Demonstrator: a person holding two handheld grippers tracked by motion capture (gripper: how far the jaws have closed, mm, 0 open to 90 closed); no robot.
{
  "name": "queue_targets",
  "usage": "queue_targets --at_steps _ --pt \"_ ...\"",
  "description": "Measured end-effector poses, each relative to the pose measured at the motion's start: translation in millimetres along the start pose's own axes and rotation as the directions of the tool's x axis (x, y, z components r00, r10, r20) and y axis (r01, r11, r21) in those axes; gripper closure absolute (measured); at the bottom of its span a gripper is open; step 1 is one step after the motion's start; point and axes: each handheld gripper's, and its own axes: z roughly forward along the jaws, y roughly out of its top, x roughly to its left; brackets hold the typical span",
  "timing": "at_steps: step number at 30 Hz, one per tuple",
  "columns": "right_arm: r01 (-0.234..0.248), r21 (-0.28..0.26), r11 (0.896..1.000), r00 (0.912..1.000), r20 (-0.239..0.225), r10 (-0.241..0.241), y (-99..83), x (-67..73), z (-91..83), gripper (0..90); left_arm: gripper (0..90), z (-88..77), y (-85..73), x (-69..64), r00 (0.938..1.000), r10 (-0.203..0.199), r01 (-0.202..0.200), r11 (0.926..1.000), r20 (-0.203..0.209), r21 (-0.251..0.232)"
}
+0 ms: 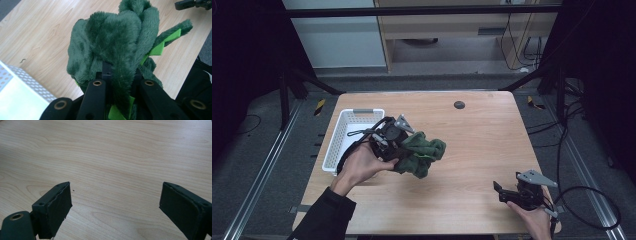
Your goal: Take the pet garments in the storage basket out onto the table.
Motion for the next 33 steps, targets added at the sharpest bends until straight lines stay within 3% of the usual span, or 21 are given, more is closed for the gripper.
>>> queue_targets --at_steps 13,33 --pt "0.006 -0.003 1.000 1.0000 0.004 -0.006 0.0 -0.2 0.1 10.3 80.9 25.2 4.9 -5.9 0.9997 0.006 -0.007 1.0000 0.024 0.002" --pt "0.011 -0.005 1.000 0.9999 0.009 -0.011 -0.3 -1.4 0.8 10.2 80.7 73.8 2.8 -10.4 0.9972 0.004 -0.008 0.9986 0.074 0.053"
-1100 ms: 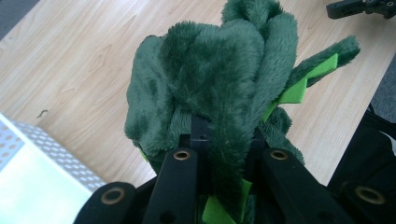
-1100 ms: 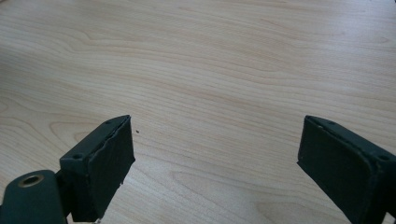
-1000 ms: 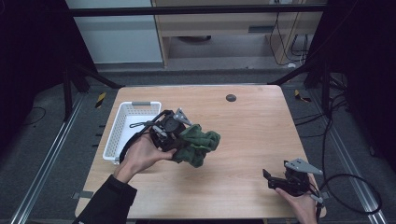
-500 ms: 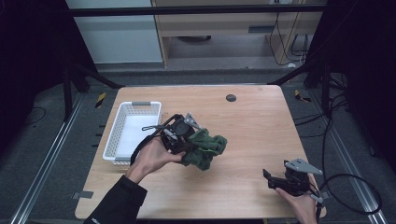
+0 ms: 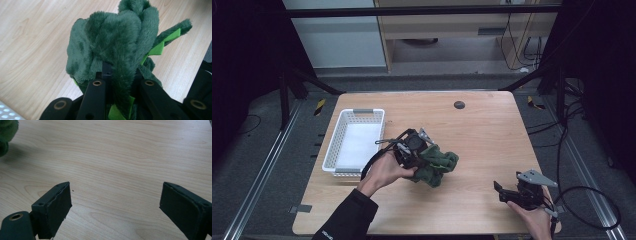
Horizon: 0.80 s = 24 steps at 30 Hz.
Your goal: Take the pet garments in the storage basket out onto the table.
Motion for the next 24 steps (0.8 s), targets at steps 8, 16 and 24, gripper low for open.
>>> queue_targets --at_steps 8,16,24 --pt "0.002 -0.001 1.000 1.0000 -0.001 -0.002 -0.1 0.0 0.0 10.1 79.9 17.0 -2.0 -0.3 0.9999 -0.001 0.001 0.9998 0.012 0.019" --pt "0.003 -0.001 1.000 1.0000 0.000 -0.003 -0.2 -0.1 0.0 10.1 75.0 28.2 -7.9 2.1 0.9999 -0.010 0.010 0.9994 0.008 0.034" --pt "0.002 0.002 1.000 1.0000 -0.001 -0.002 -0.2 0.3 0.3 10.0 63.3 37.8 -14.6 3.1 0.9998 -0.019 0.019 0.9993 -0.007 0.031"
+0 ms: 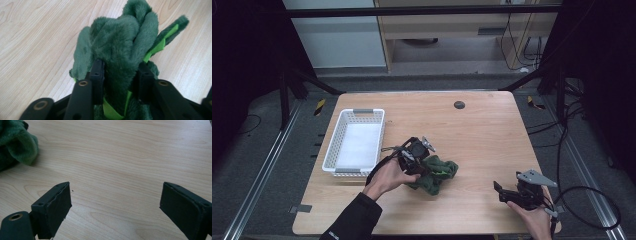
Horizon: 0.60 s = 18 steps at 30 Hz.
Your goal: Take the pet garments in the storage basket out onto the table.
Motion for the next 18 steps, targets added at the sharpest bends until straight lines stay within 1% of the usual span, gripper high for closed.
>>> queue_targets --at_steps 4,7,10,15,17,18 --pt "0.003 0.000 1.000 1.0000 0.000 -0.003 -0.2 -0.4 0.1 9.9 55.6 1.5 -2.9 -0.2 1.0000 0.006 -0.006 0.9998 0.002 -0.018" --pt "0.002 0.000 1.000 1.0000 -0.001 -0.002 -0.1 -0.3 0.1 9.9 50.8 2.1 -5.3 -0.1 1.0000 0.005 -0.005 0.9997 -0.001 -0.024" --pt "0.002 0.001 1.000 1.0000 0.000 -0.002 -0.2 0.0 0.3 9.8 46.5 2.5 -7.6 0.3 1.0000 -0.002 0.002 0.9994 0.004 -0.034" --pt "0.001 0.002 1.000 1.0000 -0.001 -0.001 -0.3 0.0 0.3 9.6 35.5 1.4 -11.3 1.2 0.9999 -0.016 0.016 0.9977 0.004 -0.066" --pt "0.001 0.001 1.000 1.0000 -0.001 -0.001 -0.4 0.0 0.3 9.5 32.8 -0.5 -12.4 1.3 0.9999 -0.016 0.016 0.9968 0.002 -0.078" --pt "-0.006 0.004 1.000 1.0000 -0.004 0.006 -0.2 0.4 0.1 9.5 30.8 -1.5 -12.8 1.0 0.9998 -0.019 0.019 0.9959 0.004 -0.089"
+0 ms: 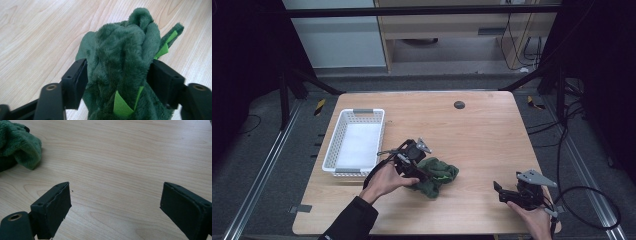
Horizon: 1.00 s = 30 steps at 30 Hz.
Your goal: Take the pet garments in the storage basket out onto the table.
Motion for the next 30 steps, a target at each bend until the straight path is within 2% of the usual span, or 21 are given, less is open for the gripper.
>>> queue_targets --at_steps 7,15,23,30 --pt "0.005 -0.003 1.000 1.0000 0.005 -0.005 0.1 -0.5 0.1 9.3 24.8 -14.2 -1.7 -2.3 0.9999 -0.009 0.009 0.9968 -0.010 -0.080" --pt "0.012 -0.007 1.000 0.9999 0.008 -0.012 0.1 -0.8 0.4 9.1 24.1 -31.1 -8.3 -4.1 0.9988 -0.040 0.035 0.9866 -0.030 -0.160" --pt "0.001 -0.003 1.000 1.0000 0.006 -0.001 0.0 -0.8 0.0 9.0 25.0 -43.6 -23.8 0.9 0.9912 -0.110 0.088 0.9632 -0.074 -0.254" --pt "0.001 -0.002 1.000 1.0000 0.007 -0.001 -0.2 -1.0 0.0 9.0 25.7 -54.0 -42.0 5.8 0.9820 -0.165 0.126 0.9340 -0.091 -0.334"
